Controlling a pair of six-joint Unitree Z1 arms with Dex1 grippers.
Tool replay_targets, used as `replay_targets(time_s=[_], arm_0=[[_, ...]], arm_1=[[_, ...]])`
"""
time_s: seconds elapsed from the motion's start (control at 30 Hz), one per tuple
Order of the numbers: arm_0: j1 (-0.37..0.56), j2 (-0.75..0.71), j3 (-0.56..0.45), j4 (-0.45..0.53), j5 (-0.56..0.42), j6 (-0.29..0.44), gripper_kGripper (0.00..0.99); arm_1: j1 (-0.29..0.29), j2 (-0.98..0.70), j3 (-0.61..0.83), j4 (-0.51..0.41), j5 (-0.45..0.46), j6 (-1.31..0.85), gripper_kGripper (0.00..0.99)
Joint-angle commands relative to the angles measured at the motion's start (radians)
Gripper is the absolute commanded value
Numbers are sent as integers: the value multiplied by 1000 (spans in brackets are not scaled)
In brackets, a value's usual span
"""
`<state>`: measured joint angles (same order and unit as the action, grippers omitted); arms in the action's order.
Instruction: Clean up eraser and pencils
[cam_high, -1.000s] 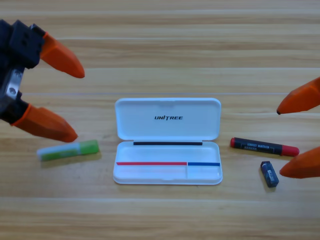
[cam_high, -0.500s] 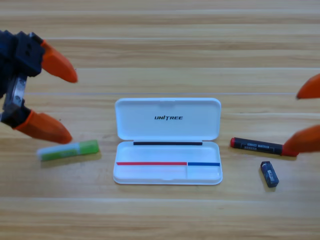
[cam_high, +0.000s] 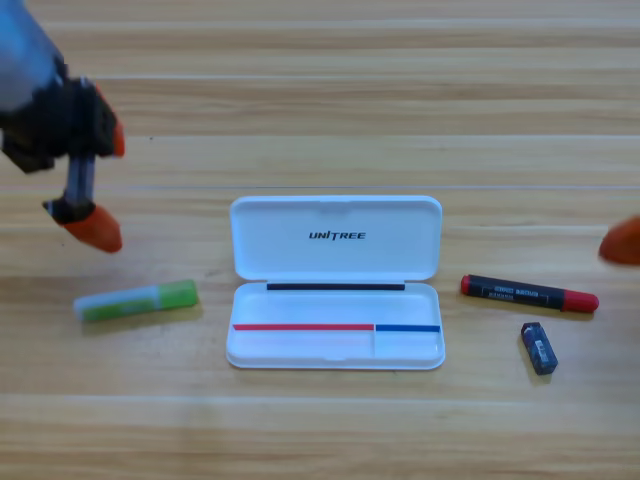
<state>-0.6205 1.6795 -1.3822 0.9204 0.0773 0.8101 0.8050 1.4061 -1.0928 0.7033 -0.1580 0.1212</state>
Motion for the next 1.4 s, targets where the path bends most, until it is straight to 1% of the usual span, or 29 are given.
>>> replay_targets(time_s=[0.03,0.13,0.37,0.53,0.63,0.73,0.83,1.0,1.03,1.13,1.2,1.27,1.33,1.4], arm_0=[[54,181,18,6,19,7,979],[54,230,32,-14,18,7,979],[54,282,120,-127,7,14,979],[56,307,138,-166,6,15,977],[61,316,144,-179,4,20,977],[67,319,160,-199,-1,24,977],[71,327,176,-222,-5,27,977],[85,338,196,-247,-13,40,977],[88,338,198,-249,-13,41,977],[96,339,204,-259,-14,47,946],[101,339,207,-264,-17,53,916],[104,342,209,-265,-17,57,887],[105,342,215,-273,-19,61,842],[107,345,219,-278,-19,66,825]], arm_1=[[11,223,5,35,71,14,982],[16,292,-9,33,101,43,983],[16,419,-62,22,86,219,986],[-6,519,-119,22,95,319,922],[-32,587,-141,22,120,348,891],[-43,636,-159,22,121,367,862],[-53,669,-173,21,118,373,842],[-70,691,-170,21,123,379,836],[-73,692,-167,22,124,379,815],[-83,694,-157,22,130,380,805],[-87,699,-153,22,147,380,669],[-93,703,-147,21,178,379,462],[-96,706,-136,22,212,379,224],[-98,709,-128,22,232,380,63]])
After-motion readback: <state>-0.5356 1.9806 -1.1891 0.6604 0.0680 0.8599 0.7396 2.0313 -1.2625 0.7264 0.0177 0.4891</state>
